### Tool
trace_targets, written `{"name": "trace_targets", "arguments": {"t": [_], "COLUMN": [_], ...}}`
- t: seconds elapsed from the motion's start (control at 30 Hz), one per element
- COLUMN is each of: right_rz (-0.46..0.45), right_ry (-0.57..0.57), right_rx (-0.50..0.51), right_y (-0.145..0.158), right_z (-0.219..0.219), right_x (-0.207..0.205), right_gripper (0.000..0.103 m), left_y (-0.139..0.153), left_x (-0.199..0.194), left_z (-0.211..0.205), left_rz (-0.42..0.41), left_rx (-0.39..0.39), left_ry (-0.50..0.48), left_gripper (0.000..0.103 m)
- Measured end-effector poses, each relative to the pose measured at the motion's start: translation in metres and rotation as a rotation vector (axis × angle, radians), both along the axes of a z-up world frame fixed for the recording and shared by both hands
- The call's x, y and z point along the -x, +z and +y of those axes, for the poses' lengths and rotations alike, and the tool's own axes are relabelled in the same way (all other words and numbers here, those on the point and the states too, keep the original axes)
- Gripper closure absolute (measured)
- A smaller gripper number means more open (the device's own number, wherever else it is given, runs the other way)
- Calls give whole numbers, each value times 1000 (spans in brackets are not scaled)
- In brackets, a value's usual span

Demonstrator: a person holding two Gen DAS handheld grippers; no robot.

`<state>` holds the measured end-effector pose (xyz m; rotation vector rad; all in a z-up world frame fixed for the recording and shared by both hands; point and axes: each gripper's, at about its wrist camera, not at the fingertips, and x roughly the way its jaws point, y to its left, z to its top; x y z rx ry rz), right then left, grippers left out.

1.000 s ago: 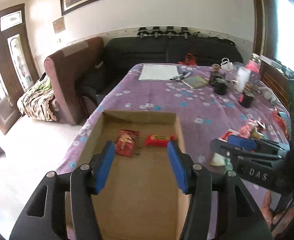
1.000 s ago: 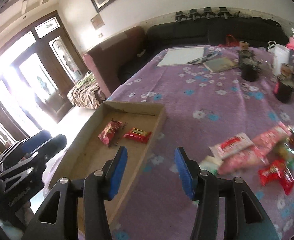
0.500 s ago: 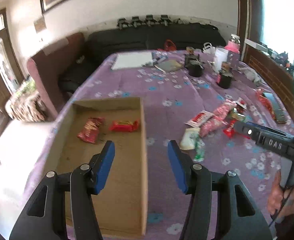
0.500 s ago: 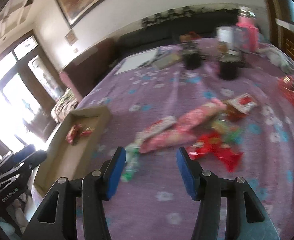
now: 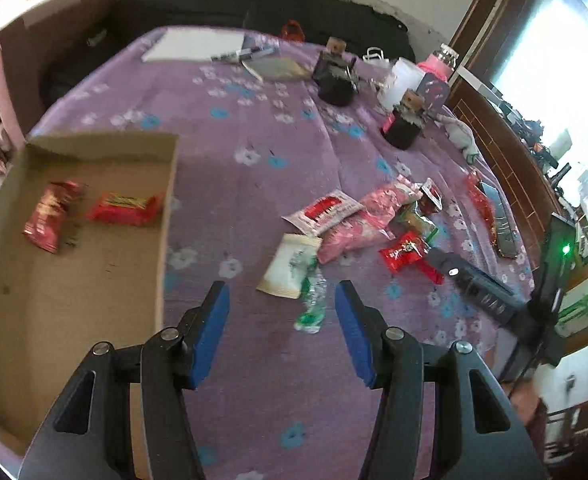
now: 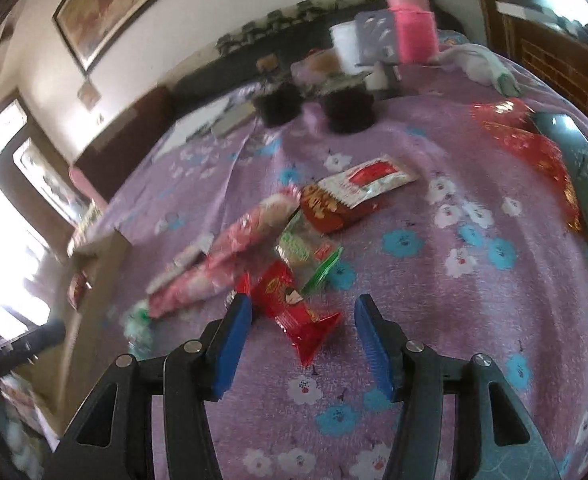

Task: Organize snacks
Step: 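Grasp the small red candy packet with the right gripper while the left returns to the table, then grasp the clear green-wrapped candy with the left gripper, then carry both candies over the cardboard box and open both grippers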

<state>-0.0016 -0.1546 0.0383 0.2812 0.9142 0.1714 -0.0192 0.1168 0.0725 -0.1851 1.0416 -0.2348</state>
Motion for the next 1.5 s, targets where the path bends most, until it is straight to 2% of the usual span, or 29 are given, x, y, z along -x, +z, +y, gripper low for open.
{"name": "trace_targets", "arguments": {"t": [0.03,0.07,0.1,0.27,0.5,0.57,0.6,0.63,0.87,1.1,1.37,1.5], "right_rz": [5,14,10,38,67,61,57,54,53,48,16,-5], "right_ry": [11,17,15,46,51,51,52,55,64,66,80,116], "right_rx": [17,33,56,93,53,62,65,64,35,0,-44,-69], "right_y": [-3,-6,-7,-4,-2,-2,-2,-2,-2,-2,15,33], "right_z": [4,8,10,17,7,6,5,4,-5,-13,-11,7], "right_x": [-2,-3,-2,8,28,33,36,40,57,72,88,91], "right_gripper": [49,54,64,66,67,67,67,67,67,67,68,68], "left_y": [-3,-7,-10,-22,-38,-41,-44,-48,-45,-33,-8,8], "left_x": [-3,-5,-6,-10,-14,-16,-17,-17,18,56,76,82], "left_z": [-2,-5,-7,-23,-49,-53,-56,-57,-57,-48,-27,4], "left_rz": [9,20,28,43,35,29,33,52,59,-14,-90,-120], "left_rx": [8,7,7,-16,-85,-95,-105,-103,-83,-64,23,48], "left_ry": [-5,-7,-7,-39,-107,-118,-127,-139,-235,-287,-236,-175], "left_gripper": [50,50,50,50,50,62,80,88,88,88,88,88]}}
